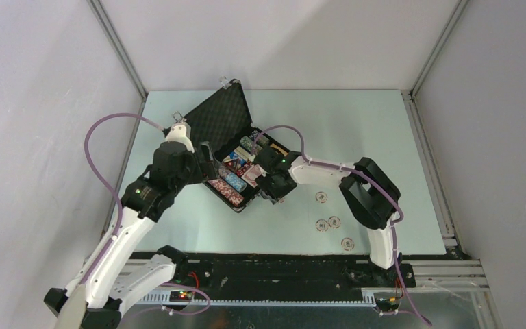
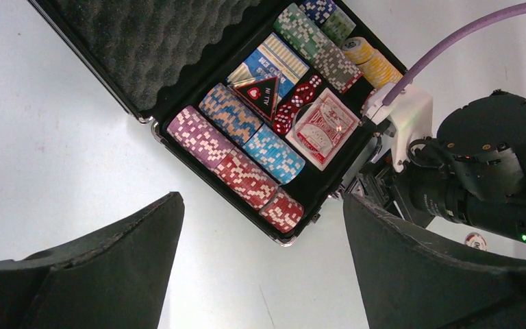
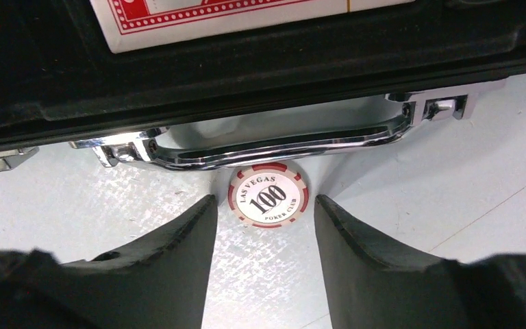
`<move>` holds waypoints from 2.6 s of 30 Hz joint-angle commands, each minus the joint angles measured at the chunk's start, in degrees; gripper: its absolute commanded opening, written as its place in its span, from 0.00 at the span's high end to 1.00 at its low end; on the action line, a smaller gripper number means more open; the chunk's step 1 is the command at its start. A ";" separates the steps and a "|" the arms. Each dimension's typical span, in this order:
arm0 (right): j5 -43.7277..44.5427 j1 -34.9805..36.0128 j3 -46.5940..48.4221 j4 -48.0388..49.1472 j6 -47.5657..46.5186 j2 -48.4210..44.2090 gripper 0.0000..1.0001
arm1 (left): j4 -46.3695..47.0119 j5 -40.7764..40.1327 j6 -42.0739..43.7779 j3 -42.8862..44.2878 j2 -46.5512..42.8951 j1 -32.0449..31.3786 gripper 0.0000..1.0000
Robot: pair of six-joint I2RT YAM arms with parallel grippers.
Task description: Pack up texas hold em set
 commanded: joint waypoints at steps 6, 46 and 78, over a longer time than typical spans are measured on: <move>-1.31 -1.63 0.10 -2.78 2.27 3.66 0.57 | 2.96 1.02 -0.97 -0.79 -0.03 0.39 0.07; 1.45 -2.00 3.42 0.02 2.05 1.26 0.32 | 2.60 3.06 -1.02 -0.74 -0.07 -1.01 0.11; 6.02 -11.23 -7.12 -9.07 4.34 -10.54 0.67 | 7.02 15.75 5.59 7.96 12.70 -1.00 0.10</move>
